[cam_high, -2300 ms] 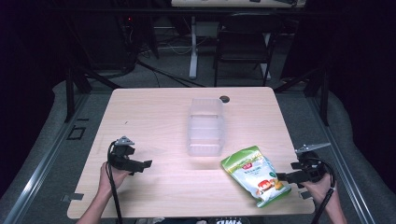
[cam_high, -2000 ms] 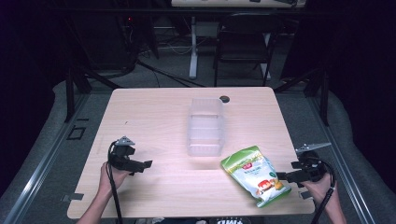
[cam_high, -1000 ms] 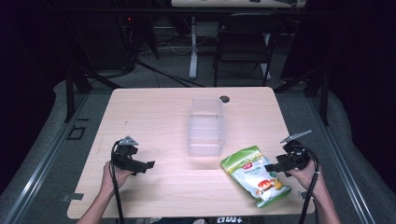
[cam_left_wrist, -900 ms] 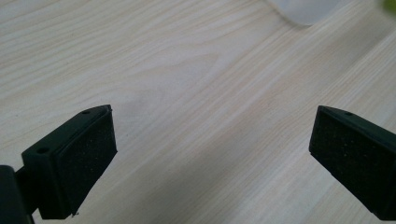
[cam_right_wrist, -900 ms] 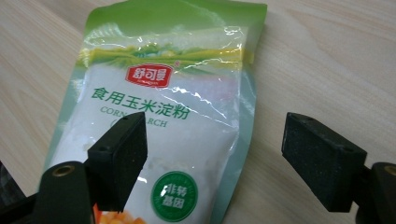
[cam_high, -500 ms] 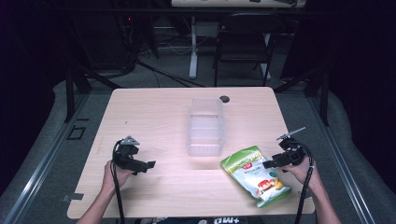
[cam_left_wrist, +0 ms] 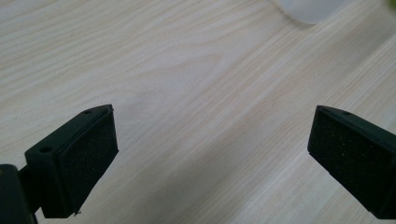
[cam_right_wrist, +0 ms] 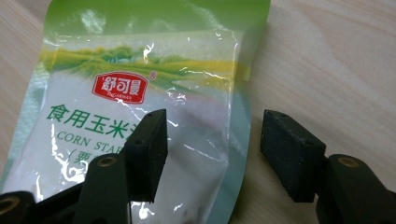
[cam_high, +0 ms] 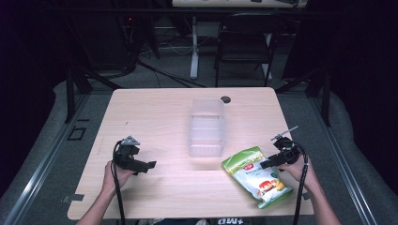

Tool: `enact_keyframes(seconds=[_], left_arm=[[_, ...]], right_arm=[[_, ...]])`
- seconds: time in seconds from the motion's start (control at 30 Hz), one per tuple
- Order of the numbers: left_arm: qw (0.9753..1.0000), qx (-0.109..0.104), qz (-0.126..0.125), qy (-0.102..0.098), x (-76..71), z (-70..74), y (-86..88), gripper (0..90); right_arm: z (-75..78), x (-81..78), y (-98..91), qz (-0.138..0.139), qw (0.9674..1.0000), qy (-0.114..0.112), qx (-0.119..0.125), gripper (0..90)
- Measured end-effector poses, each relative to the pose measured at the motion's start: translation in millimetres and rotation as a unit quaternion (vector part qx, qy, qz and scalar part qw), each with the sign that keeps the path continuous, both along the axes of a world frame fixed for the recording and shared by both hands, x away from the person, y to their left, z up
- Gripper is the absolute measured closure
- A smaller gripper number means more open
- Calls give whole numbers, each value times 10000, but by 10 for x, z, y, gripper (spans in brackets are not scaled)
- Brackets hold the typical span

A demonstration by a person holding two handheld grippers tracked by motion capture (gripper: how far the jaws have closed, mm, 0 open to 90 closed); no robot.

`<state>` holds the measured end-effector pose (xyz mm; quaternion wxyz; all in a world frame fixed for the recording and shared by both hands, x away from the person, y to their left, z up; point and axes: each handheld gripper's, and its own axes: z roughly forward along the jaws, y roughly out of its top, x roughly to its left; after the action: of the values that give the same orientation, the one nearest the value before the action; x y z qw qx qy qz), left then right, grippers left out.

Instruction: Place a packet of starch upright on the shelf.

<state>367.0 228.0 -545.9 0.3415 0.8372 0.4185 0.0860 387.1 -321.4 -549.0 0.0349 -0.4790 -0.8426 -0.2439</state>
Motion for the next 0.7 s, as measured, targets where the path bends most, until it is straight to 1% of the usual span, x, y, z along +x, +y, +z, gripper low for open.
enact_keyframes(seconds=[0.03, 0.07, 0.1, 0.13, 0.17, 0.23, 0.27, 0.3, 0.33, 0.37, 0.4, 0.43, 0.47, 0.5, 0.53, 0.57, 0.6, 0.67, 0.7], left_arm=[[10000, 9, 8, -5, 0, 0, -1, 17], [10000, 23, 0, 0, 2, -4, 0, 17], [10000, 15, 11, 0, 3, -11, -3, 18], [10000, 15, 37, 7, 3, -13, -3, 18], [10000, 15, 37, 7, 3, -13, -3, 19], [10000, 38, -3, -5, 1, -2, 2, 19], [10000, 38, -3, -5, 1, -2, 2, 19], [10000, 13, 9, -15, 0, 1, 2, 19], [10000, 13, 9, -15, 0, 1, 2, 20], [10000, 20, 10, -19, 0, -1, 4, 20], [10000, 27, 38, -33, -2, -7, 3, 21], [10000, 19, 33, -32, -1, -10, 6, 21], [10000, 7, 31, -24, -1, -12, 6, 21], [10000, 9, 40, -23, -5, -3, 7, 22], [10000, 9, 40, -23, -5, -3, 7, 26], [10000, 5, 31, -65, -5, 5, 10, 28], [10000, 5, 31, -65, -5, 5, 10, 29], [10000, 2, 37, -50, -5, 3, 14, 29], [10000, 14, 28, -33, -2, 2, 17, 29]], right_arm=[[1, 16, 8, 23, 10000, 64, -35, 453], [-2, 30, 13, 53, 9999, 81, -61, 458], [-29, 20, 32, -130, 9999, -28, 30, 469], [-23, 30, 32, -52, 10000, 12, 7, 476], [-23, 30, 32, -52, 10000, 12, 7, 476], [0, 38, 52, 126, 9999, 99, -38, 507], [0, 38, 52, 126, 9999, 99, -38, 507], [-6, 23, 73, -22, 10000, 13, 29, 555], [-6, 23, 73, -22, 10000, 13, 29, 555], [9, 30, 65, 54, 10000, 48, -68, 569], [22, 34, 54, 98, 9998, 57, -149, 602], [11, 20, 55, -28, 9999, -14, -113, 634], [12, 13, 52, -80, 9999, -37, -91, 659], [22, 5, 44, -103, 9999, -55, -107, 695], [22, 5, 44, -103, 9999, -55, -107, 695], [21, -7, 45, -175, 9998, -80, -59, 730], [26, -9, 38, -167, 9997, -81, -125, 743], [16, -6, 13, -201, 9998, -64, -22, 801], [15, -6, 0, -165, 9998, -12, 58, 824]])
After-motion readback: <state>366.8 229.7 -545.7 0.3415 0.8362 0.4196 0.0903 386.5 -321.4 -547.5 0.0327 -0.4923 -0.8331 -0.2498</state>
